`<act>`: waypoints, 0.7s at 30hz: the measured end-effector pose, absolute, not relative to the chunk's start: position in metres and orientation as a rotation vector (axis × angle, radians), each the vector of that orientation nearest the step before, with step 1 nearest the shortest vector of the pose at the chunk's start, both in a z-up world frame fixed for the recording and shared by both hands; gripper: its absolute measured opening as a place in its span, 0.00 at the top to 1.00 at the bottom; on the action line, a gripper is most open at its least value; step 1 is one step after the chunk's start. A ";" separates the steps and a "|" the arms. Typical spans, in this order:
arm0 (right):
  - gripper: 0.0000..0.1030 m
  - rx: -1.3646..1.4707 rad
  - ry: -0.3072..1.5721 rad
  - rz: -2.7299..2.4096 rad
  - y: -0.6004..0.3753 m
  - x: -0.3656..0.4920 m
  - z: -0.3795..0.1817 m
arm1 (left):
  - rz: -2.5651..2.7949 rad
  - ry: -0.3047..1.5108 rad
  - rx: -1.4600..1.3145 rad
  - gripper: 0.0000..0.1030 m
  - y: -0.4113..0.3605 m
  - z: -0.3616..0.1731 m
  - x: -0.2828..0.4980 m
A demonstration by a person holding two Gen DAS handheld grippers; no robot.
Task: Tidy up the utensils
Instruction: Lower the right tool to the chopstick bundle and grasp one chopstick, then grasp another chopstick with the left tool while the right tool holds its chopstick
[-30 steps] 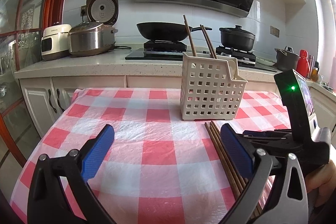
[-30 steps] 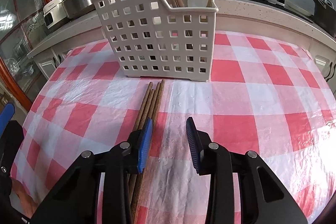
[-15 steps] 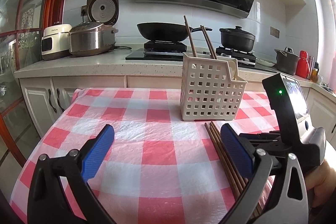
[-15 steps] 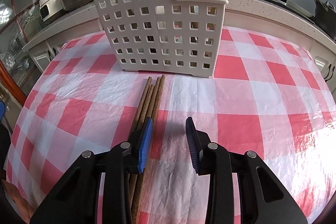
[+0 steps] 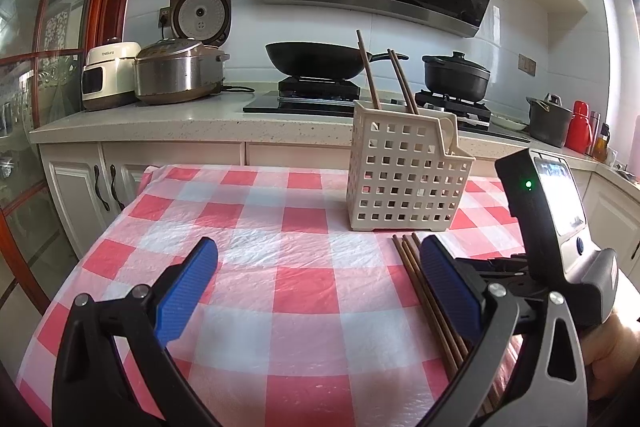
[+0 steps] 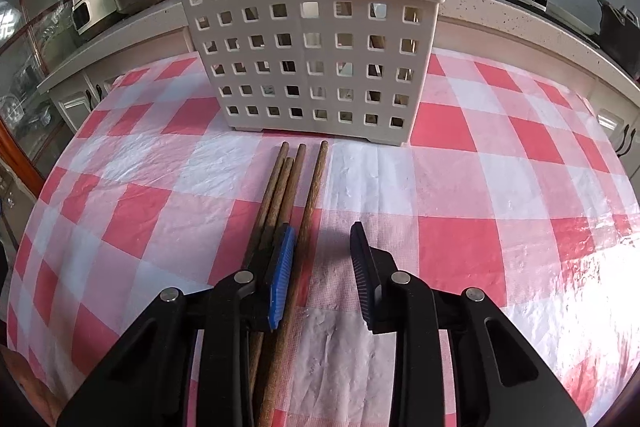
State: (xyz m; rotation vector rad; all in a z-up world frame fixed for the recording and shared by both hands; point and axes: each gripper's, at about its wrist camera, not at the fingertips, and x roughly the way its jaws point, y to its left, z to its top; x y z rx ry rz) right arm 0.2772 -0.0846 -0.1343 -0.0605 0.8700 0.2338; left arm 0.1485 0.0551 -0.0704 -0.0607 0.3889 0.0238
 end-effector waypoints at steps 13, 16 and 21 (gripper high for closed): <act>0.92 -0.146 0.860 0.244 -0.073 0.281 -0.135 | 0.040 0.414 -0.089 0.05 0.060 -0.072 0.152; 0.92 -0.064 0.864 0.261 -0.092 0.277 -0.134 | 0.033 0.450 -0.078 0.05 0.058 -0.074 0.156; 0.92 0.005 0.830 0.281 -0.122 0.264 -0.129 | 0.021 0.534 -0.063 0.05 0.049 -0.079 0.171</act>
